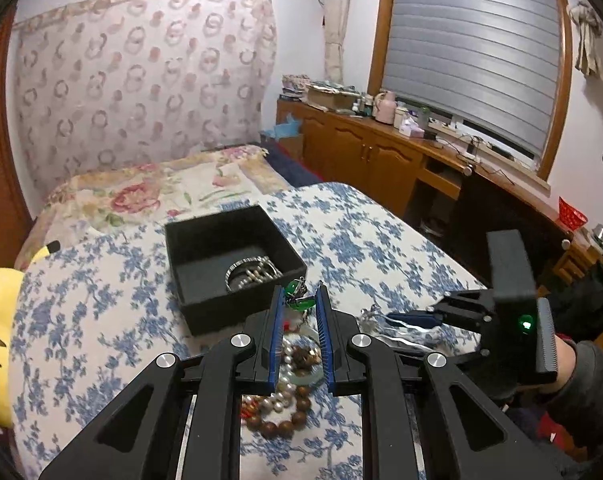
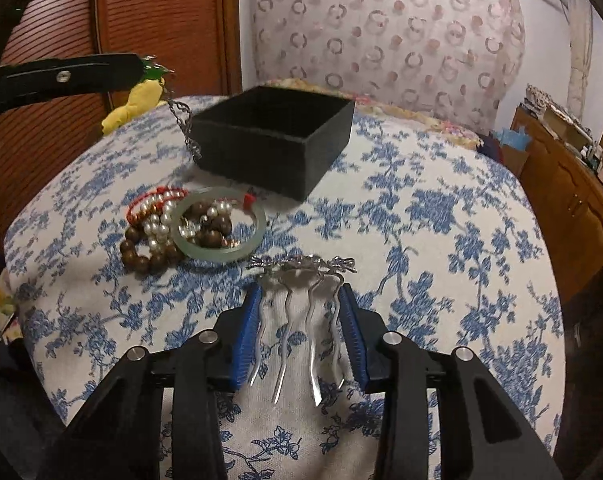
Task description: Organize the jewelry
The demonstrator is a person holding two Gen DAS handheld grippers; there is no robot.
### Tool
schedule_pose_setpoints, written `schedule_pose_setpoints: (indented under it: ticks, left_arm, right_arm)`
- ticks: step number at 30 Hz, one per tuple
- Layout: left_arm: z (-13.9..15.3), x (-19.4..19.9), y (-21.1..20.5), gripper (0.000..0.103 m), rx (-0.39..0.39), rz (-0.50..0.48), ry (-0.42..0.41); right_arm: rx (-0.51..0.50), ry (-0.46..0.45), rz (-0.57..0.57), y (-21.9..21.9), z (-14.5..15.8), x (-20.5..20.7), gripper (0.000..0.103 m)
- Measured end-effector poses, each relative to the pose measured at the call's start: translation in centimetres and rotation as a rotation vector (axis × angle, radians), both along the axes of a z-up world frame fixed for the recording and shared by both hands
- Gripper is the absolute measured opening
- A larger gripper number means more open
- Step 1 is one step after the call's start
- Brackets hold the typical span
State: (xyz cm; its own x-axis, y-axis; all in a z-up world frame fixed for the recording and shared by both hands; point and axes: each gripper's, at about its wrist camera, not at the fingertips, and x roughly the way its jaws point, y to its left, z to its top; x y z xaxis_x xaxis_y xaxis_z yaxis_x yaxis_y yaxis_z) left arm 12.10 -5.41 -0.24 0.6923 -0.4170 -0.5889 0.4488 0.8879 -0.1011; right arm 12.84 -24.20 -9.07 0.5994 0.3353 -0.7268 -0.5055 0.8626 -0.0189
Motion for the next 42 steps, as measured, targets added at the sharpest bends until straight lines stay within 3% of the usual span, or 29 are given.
schedule_pose_setpoints:
  ticks: [12, 23, 33, 38, 42]
  left_arm:
    - [0.7, 2.6, 0.9, 0.015, 0.015, 0.037, -0.009]
    - [1.8, 7.4, 0.9, 0.015, 0.039, 0.077, -0.025]
    - [-1.4, 12.2, 2.0, 0.015, 0.057, 0.138, 0.050]
    - [-2.5, 12.6, 2.7, 0.024, 0.051, 0.156, 0.075]
    - [-3.1, 12.0, 4.1, 0.040, 0.037, 0.181, 0.079]
  right_arm:
    - [0.029, -0.044, 0.009, -0.1, 1.5, -0.2, 0.039]
    - [0.076, -0.137, 0.040, 1.6, 5.5, 2.9, 0.039]
    - [0.077, -0.160, 0.053, 4.0, 6.8, 8.5, 0.039]
    - [0.059, -0.142, 0.070, 5.2, 6.1, 10.7, 0.039]
    - [0.048, -0.114, 0.086, 6.4, 5.2, 12.2, 0.039]
